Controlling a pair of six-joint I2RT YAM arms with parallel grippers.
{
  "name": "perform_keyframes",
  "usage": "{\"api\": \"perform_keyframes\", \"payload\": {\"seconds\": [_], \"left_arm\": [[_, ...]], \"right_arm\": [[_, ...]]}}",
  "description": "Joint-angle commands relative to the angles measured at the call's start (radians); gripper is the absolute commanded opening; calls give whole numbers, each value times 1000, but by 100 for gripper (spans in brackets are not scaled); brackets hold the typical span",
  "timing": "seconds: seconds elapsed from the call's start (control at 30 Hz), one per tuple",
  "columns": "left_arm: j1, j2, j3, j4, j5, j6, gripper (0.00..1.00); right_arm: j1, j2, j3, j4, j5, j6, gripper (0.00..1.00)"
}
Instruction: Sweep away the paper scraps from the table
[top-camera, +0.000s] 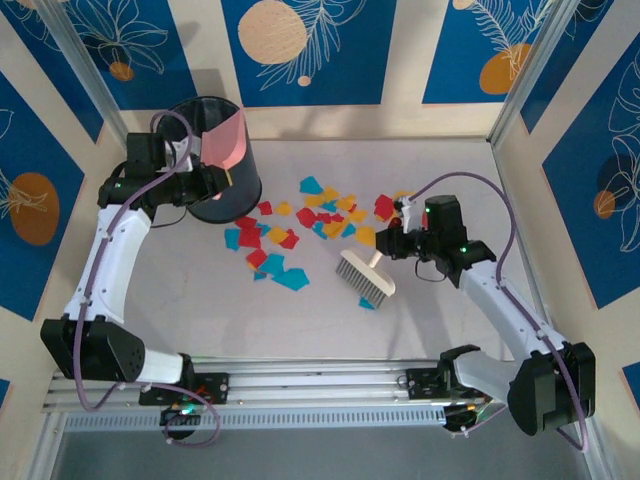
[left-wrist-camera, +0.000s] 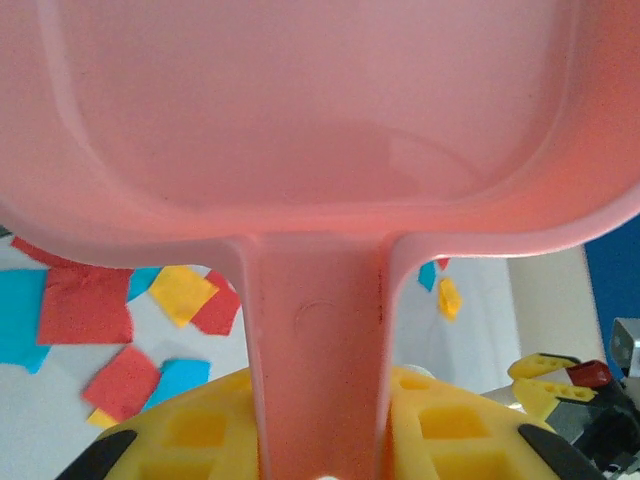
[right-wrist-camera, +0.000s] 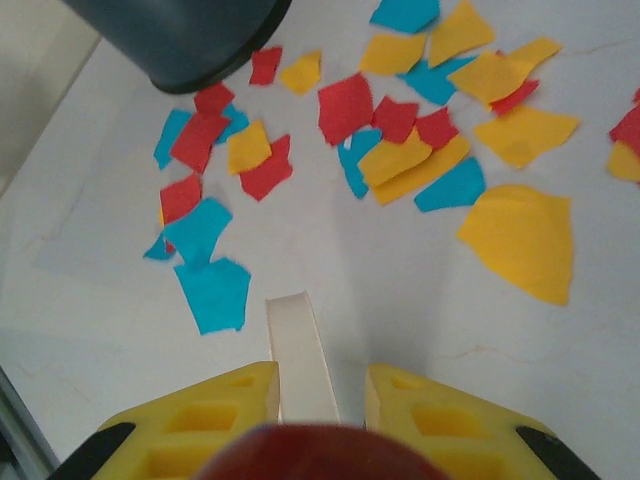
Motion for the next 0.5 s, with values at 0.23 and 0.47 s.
{"api": "perform_keyframes", "payload": {"seconds": [0.23,0.47], "left_arm": [[-68,-37,34,-158,-98,176,0],[-125,-42,34,-194,-113,219,0]], "right_arm": [[54,24,-64,123,175,-111,0],[51,36,-65,175,417,-87,0]]}}
